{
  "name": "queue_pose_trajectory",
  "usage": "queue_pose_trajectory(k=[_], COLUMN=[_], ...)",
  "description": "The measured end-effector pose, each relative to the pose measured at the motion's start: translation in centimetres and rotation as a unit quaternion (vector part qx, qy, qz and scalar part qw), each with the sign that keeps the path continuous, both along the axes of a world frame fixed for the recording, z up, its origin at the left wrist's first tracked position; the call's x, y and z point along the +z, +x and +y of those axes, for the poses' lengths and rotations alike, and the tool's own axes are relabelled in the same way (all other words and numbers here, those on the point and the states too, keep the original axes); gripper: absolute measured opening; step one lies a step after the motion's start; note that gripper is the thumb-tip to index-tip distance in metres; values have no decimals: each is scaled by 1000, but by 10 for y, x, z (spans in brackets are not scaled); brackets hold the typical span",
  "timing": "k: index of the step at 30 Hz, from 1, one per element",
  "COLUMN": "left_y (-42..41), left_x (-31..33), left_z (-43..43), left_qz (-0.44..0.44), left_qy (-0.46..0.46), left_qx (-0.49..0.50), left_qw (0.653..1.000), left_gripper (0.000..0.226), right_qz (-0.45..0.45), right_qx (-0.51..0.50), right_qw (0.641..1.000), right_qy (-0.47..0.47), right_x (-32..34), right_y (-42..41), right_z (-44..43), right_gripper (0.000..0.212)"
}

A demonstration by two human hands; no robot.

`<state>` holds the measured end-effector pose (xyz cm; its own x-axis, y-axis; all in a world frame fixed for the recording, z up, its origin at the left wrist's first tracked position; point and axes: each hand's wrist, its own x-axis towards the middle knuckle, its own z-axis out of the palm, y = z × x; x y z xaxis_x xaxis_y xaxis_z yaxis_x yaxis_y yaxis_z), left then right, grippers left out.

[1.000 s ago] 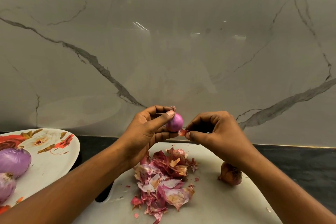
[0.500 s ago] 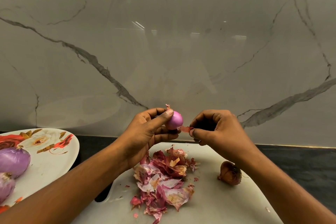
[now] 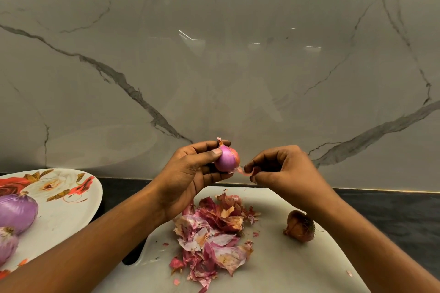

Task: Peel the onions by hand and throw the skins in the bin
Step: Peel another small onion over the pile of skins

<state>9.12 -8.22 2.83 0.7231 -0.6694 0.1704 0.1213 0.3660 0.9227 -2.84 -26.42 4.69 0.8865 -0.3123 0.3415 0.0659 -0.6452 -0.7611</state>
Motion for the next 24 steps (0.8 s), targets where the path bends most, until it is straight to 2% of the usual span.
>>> queue_pose_trajectory(k=[6, 9, 14, 20, 24], left_y=[-2, -3, -4, -4, -3], left_x=[1, 1, 0, 1, 2], left_z=[0, 0, 1, 1, 2], left_qz=[0, -13, -27, -18, -9], left_qy=[-8, 1, 6, 4, 1], left_qx=[-10, -9, -11, -10, -8], left_qw=[1000, 1000, 1000, 1000, 1000], left_gripper=[41, 43, 42, 39, 37], right_qz=[-15, -10, 22, 24, 7], right_qx=[6, 33, 41, 59, 35], right_qw=[996, 990, 996, 995, 997], right_qy=[87, 137, 82, 81, 72], right_x=[1, 3, 1, 1, 1], right_y=[0, 0, 0, -1, -1], right_z=[0, 3, 5, 2, 1], right_gripper=[22, 11, 30, 7, 6])
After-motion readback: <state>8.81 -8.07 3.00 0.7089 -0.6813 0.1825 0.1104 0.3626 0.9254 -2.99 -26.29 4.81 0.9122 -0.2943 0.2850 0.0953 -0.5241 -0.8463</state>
